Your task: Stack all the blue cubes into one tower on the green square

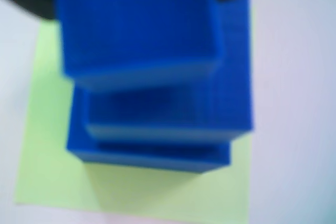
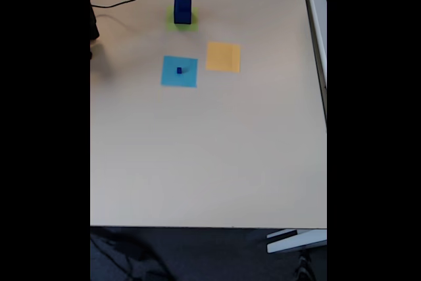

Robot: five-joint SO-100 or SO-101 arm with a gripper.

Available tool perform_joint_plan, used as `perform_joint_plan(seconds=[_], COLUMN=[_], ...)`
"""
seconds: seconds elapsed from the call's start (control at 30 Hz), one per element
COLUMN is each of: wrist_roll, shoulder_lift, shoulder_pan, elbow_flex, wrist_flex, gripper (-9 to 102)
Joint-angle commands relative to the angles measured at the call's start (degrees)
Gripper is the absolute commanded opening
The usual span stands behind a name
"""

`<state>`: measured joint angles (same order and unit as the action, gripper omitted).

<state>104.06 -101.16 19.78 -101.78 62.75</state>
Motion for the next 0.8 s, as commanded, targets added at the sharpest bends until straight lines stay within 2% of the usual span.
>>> perform_joint_plan(seconds=[0.0,0.77], wrist_roll=[-0.09,2.99], shoulder_lift=[-0.26,1.05], shoulder_pan=[-0.35,1.76], elbow_flex=[4.22,4.48], wrist_flex=[-0.09,-0.26], gripper=[9,8])
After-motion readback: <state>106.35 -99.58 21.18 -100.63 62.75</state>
